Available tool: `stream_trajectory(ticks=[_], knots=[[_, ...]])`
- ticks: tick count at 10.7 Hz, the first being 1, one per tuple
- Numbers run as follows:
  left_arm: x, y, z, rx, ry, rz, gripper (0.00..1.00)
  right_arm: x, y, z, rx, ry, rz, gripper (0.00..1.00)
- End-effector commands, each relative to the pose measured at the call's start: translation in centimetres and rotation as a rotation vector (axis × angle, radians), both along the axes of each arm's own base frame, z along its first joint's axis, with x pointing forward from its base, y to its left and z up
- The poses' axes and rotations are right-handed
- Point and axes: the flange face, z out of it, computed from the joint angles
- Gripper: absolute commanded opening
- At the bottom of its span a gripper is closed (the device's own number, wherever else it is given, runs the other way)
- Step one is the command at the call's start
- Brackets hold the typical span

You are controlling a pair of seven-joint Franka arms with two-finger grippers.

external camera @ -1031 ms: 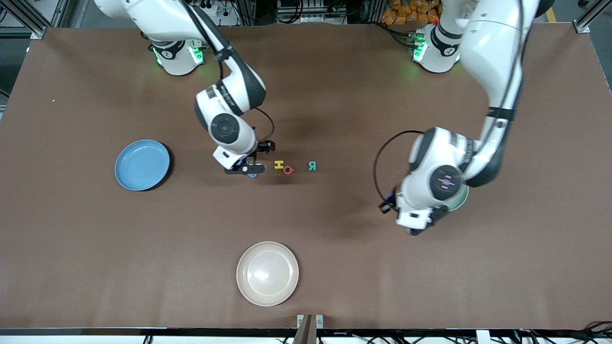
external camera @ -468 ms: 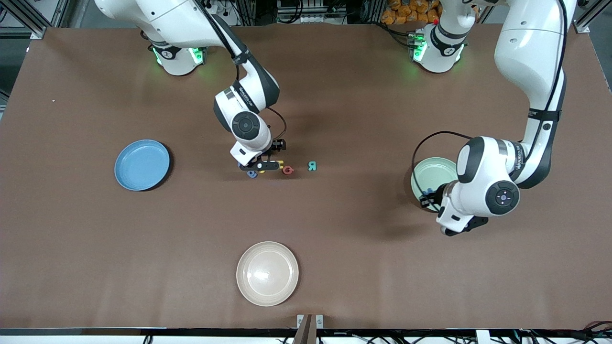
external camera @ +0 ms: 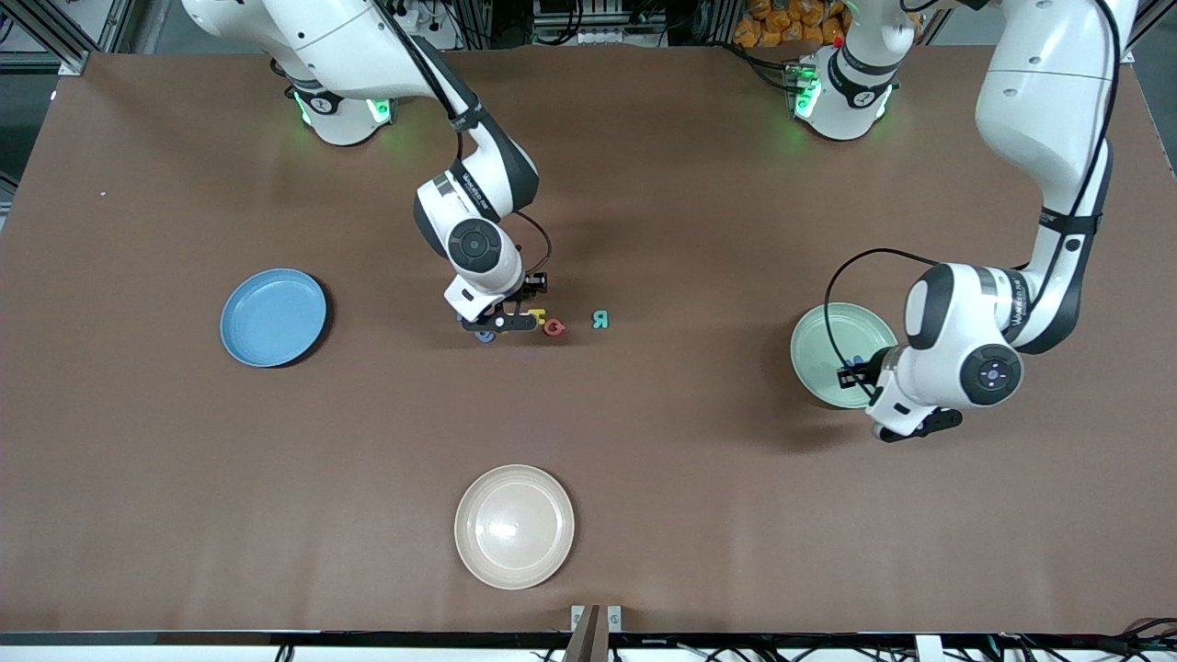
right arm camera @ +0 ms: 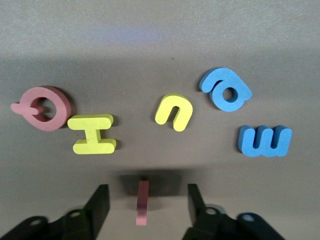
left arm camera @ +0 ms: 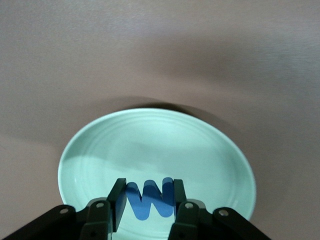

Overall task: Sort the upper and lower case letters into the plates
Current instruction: 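Drop the W on the green plate while the right gripper grasps pink letter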

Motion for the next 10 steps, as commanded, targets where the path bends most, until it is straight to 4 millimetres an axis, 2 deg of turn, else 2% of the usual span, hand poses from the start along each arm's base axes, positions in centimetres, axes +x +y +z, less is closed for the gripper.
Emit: stream_trajectory(ticks=[1, 2, 3, 5, 6, 7, 9, 10], knots=[[-1.0, -0.2, 0.6, 0.004, -0.013, -0.03, 0.0, 0.1, 0.5, -0.2, -0.008, -0.01, -0.011, 0.59], [-1.0, -0.4, 0.6, 0.004, -0.013, -0.033, 0.02, 0.0, 0.4, -0.2, -0.016, -0.006, -0.036, 0.51], [-1.0, -0.5, 0.6, 0.004, -0.013, -0.034, 0.31, 0.0, 0.4, -0.2, -0.017, -0.006, -0.043, 0.37], [-0.8, -0.6, 0.7, 0.008, -0.018, -0.057, 0.94, 0.0, 0.4, -0.2, -0.018, -0.004, -0.043, 0.19], [-0.8, -1.1, 0.8, 0.008, -0.02, -0.066, 1.0, -0.1, 0.5, -0.2, -0.021, -0.001, -0.043, 0.16], [-0.8, -0.9, 0.8, 0.007, -0.02, -0.067, 1.0, -0.3, 0.6, -0.2, -0.022, 0.001, -0.039, 0.13], [-0.7, -0.9, 1.1, 0.005, -0.025, -0.075, 1.0, -0.1, 0.6, 0.0, -0.024, 0.002, -0.051, 0.12], [-0.7, -1.1, 1.5, 0.004, -0.029, -0.079, 1.0, 0.6, 0.3, 0.8, -0.03, 0.018, -0.059, 0.12]])
